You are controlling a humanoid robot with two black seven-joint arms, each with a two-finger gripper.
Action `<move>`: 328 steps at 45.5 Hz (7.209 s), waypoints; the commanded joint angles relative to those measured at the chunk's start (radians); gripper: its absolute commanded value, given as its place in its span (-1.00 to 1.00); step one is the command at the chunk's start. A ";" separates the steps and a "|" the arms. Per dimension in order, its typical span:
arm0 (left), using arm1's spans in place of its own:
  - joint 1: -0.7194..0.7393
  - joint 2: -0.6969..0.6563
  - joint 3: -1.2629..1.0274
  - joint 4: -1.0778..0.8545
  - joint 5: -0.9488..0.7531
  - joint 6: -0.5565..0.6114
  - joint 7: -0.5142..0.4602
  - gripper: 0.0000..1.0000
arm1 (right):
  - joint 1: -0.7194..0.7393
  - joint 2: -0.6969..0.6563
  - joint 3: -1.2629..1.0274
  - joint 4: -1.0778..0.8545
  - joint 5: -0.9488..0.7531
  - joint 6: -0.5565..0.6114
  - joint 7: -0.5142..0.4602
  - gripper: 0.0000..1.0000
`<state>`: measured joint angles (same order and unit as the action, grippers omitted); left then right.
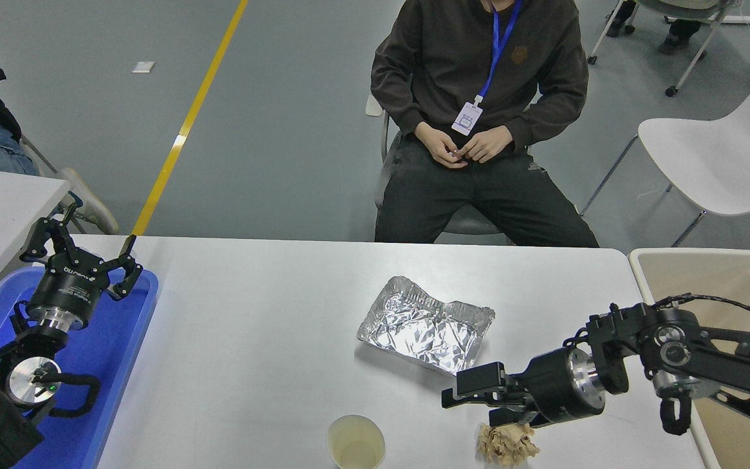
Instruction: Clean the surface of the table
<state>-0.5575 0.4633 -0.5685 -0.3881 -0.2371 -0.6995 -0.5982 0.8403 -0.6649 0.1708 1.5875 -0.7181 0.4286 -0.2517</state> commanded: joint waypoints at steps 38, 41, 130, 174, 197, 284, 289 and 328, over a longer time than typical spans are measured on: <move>0.001 0.000 -0.001 0.000 0.001 0.000 0.000 1.00 | 0.054 0.215 -0.102 -0.014 0.016 -0.137 -0.198 1.00; 0.001 0.000 -0.001 0.000 0.001 0.000 0.000 1.00 | 0.054 0.222 -0.105 -0.012 0.017 -0.133 -0.204 1.00; 0.001 0.000 -0.001 -0.002 0.001 -0.002 0.002 1.00 | -0.020 0.442 -0.086 -0.152 -0.101 -0.185 -0.293 -0.60; 0.001 0.000 -0.001 -0.002 0.001 -0.002 0.002 1.00 | 0.236 0.145 -0.088 -0.037 0.040 -0.091 -0.248 -1.00; -0.001 0.000 -0.001 -0.002 0.001 -0.002 0.002 1.00 | 0.425 -0.133 -0.094 0.088 0.170 -0.040 -0.248 -1.00; 0.001 0.000 -0.001 0.000 -0.001 -0.002 0.000 1.00 | 0.249 -0.536 -0.068 -0.429 0.011 -0.044 -0.115 -1.00; 0.001 0.000 -0.001 -0.002 0.001 -0.002 0.000 1.00 | 0.226 -0.506 -0.068 -0.524 0.011 -0.045 -0.104 -1.00; 0.001 0.000 0.001 0.000 -0.001 0.000 0.000 1.00 | -0.032 -0.242 -0.002 -1.000 -0.058 -0.165 0.141 -1.00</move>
<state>-0.5568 0.4632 -0.5679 -0.3886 -0.2374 -0.6995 -0.5983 0.8747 -0.9925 0.1618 0.6982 -0.7563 0.3174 -0.1700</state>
